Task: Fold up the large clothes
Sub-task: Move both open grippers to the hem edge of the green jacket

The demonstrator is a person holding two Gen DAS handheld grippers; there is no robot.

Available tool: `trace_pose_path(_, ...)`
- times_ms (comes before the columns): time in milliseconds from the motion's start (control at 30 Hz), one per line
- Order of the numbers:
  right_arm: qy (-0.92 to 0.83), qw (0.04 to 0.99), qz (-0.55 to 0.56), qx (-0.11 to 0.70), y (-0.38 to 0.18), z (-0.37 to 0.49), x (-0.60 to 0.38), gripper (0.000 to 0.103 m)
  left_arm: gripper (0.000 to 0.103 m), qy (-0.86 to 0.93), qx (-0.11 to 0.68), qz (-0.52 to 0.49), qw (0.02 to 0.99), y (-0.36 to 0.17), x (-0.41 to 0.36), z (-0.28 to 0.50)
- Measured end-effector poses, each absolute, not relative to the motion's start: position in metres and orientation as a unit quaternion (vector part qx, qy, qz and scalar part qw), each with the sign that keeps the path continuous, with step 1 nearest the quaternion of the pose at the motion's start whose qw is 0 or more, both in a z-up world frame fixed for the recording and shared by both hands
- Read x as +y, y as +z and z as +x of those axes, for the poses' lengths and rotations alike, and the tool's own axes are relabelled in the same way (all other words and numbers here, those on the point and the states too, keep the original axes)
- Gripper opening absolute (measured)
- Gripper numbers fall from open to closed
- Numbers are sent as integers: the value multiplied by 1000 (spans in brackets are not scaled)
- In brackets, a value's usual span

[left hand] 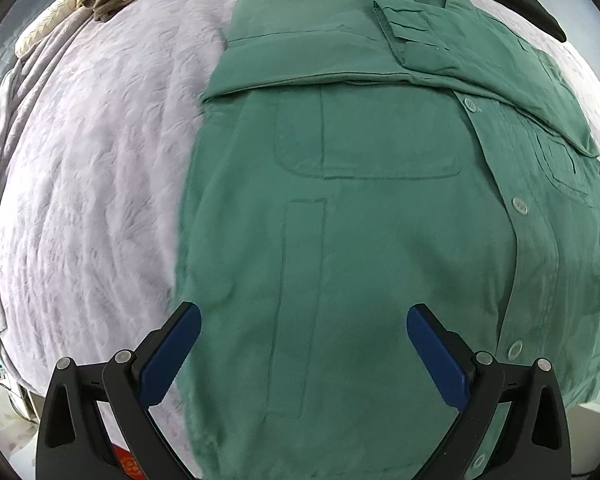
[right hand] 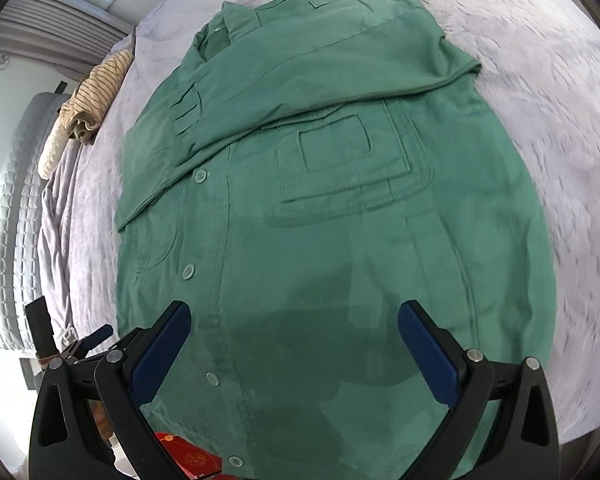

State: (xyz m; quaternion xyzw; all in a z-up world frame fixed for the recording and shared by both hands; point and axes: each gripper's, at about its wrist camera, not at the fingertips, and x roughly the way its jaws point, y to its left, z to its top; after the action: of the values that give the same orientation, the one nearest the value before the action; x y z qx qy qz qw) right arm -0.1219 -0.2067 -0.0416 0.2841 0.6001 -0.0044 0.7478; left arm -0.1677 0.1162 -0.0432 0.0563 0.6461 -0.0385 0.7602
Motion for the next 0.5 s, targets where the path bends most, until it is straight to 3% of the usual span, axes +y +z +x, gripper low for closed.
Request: trace_pose_path(500,-52,711,349,608,-35,-173,-209,103,103,-44,663,52,745,-20,146,-223)
